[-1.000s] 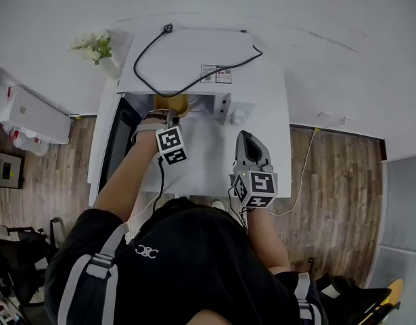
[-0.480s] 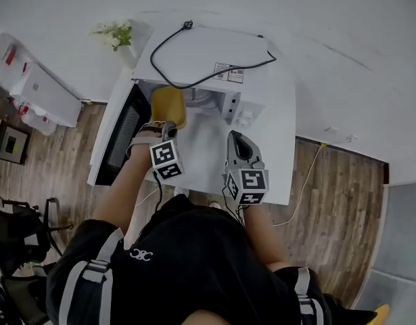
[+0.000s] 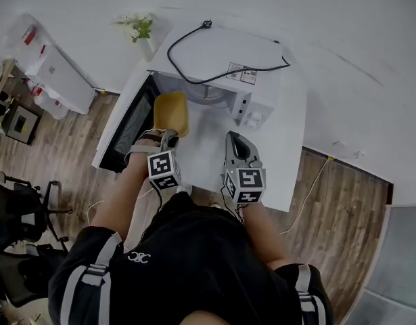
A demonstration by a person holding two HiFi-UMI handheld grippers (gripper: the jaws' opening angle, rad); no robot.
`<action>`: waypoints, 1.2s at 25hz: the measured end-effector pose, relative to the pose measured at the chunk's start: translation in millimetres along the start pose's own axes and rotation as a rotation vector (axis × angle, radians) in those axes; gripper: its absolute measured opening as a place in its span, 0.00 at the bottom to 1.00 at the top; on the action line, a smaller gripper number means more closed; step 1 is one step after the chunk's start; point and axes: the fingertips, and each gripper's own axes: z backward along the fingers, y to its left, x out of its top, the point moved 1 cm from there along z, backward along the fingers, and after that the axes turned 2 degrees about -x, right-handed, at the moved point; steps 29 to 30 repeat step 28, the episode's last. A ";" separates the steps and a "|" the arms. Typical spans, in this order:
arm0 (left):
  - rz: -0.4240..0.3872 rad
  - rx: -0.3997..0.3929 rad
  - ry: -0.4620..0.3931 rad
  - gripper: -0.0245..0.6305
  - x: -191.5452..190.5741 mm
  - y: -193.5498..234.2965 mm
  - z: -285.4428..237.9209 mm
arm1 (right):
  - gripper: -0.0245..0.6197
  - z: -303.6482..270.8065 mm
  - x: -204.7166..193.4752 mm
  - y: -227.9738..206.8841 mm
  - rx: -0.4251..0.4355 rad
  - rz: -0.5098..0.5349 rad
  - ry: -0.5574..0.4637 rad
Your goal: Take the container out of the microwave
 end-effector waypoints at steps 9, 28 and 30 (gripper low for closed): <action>0.000 0.017 -0.006 0.14 0.0 -14.1 16.7 | 0.04 -1.4 -6.5 9.6 0.050 0.011 0.004; 0.006 0.000 0.005 0.14 -2.0 -28.7 15.2 | 0.04 3.2 -4.5 2.7 0.048 -0.013 -0.004; 0.006 0.000 0.005 0.14 -2.0 -28.7 15.2 | 0.04 3.2 -4.5 2.7 0.048 -0.013 -0.004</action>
